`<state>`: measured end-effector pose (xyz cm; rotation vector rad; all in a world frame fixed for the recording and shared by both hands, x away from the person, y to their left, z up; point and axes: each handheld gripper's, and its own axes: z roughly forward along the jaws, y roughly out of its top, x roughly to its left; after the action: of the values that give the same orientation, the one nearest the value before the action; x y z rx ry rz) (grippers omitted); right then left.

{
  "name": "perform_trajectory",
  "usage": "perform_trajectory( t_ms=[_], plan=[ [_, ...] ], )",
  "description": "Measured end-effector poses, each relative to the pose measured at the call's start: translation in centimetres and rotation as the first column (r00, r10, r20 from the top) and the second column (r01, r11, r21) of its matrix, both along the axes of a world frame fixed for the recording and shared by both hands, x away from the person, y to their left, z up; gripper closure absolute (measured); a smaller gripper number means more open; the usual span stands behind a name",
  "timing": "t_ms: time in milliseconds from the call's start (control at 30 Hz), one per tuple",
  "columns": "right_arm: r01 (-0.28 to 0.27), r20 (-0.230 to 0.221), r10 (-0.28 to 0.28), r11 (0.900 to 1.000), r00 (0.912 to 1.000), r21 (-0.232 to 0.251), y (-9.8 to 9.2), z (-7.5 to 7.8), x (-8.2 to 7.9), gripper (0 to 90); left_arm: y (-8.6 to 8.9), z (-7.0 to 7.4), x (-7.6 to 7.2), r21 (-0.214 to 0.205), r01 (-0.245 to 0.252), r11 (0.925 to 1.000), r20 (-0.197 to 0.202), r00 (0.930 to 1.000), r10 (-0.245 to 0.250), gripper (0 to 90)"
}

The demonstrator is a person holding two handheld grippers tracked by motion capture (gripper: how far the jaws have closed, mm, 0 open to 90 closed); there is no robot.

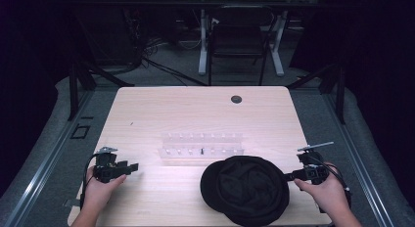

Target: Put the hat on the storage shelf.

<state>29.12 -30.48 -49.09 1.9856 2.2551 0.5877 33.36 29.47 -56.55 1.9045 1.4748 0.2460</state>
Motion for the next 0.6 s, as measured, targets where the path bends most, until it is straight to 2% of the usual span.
perform_trajectory(
  t_ms=[167,200,267,433,467,500,533,600],
  plan=[
    [0.017,-0.021,-0.017,0.9999,0.9996,-0.001,-0.2,-0.3,0.0,57.7,0.0,0.0,0.0,0.001,0.002,1.0,0.0,1.0,-0.002,44.5],
    [0.017,-0.048,-0.017,0.9997,0.9987,0.015,-0.4,-0.5,0.0,58.8,0.0,0.0,0.0,0.002,0.005,1.0,-0.003,1.0,-0.005,44.5],
    [0.016,-0.072,-0.015,0.9996,0.9973,0.021,-0.4,-0.8,-0.1,59.8,0.0,0.0,0.0,0.001,0.004,1.0,-0.002,1.0,-0.004,44.5],
    [0.017,-0.105,-0.011,0.9987,0.9944,0.049,-0.4,-1.3,-0.3,63.2,0.0,0.0,0.0,0.003,0.005,1.0,-0.002,1.0,-0.005,44.5],
    [0.037,-0.092,-0.031,0.9973,0.9952,0.064,-0.2,-1.6,-0.3,63.9,0.0,0.0,0.0,0.003,0.005,1.0,-0.002,1.0,-0.005,44.5],
    [0.037,-0.092,-0.031,0.9973,0.9952,0.064,-0.2,-1.6,-0.3,63.9,-0.1,0.0,0.0,0.004,0.004,1.0,-0.002,1.0,-0.004,44.5],
    [0.021,-0.116,-0.016,0.9987,0.9931,0.047,-0.3,-1.8,-0.2,65.3,-0.1,0.0,0.0,0.004,0.002,1.0,0.001,1.0,-0.002,44.5],
    [0.019,-0.122,-0.013,0.9985,0.9924,0.05,-0.3,-2.0,-0.1,66.3,-0.1,0.0,0.0,0.005,0.002,1.0,0.001,1.0,-0.002,44.5]
  ],
)
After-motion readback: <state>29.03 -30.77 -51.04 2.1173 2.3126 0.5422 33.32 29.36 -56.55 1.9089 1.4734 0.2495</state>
